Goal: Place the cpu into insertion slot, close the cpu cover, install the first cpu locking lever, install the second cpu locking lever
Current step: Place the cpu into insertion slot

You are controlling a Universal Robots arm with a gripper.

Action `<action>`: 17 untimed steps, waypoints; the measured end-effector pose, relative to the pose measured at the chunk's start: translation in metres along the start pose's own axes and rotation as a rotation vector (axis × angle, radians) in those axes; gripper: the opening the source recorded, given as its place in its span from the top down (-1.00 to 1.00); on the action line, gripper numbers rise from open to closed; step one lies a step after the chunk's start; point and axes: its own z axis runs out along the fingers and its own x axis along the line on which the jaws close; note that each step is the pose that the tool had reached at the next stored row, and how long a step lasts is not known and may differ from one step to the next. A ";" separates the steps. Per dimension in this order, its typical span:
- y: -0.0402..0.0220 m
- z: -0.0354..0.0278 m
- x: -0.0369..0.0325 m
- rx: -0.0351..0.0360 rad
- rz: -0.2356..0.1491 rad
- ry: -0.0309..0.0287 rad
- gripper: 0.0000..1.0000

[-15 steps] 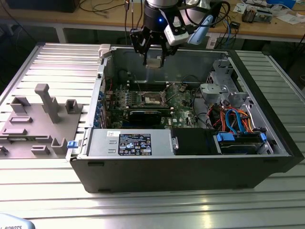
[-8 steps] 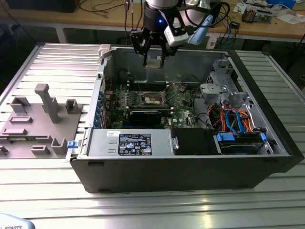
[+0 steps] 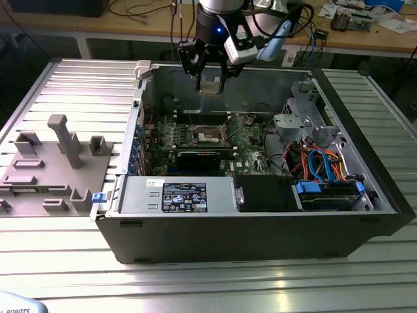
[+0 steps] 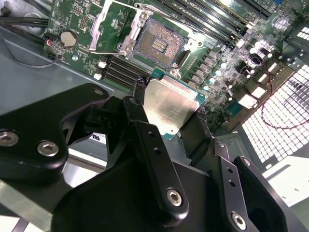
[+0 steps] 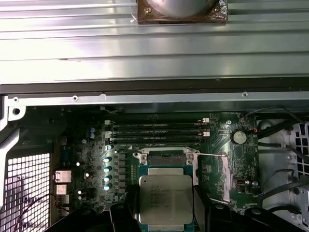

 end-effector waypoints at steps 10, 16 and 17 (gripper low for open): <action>-0.0002 0.0024 -0.0001 0.0000 0.000 0.0000 -0.09; -0.0003 0.0037 -0.0001 -0.0001 0.000 -0.0001 -0.09; -0.0004 0.0044 -0.0001 -0.0001 0.000 0.0000 -0.09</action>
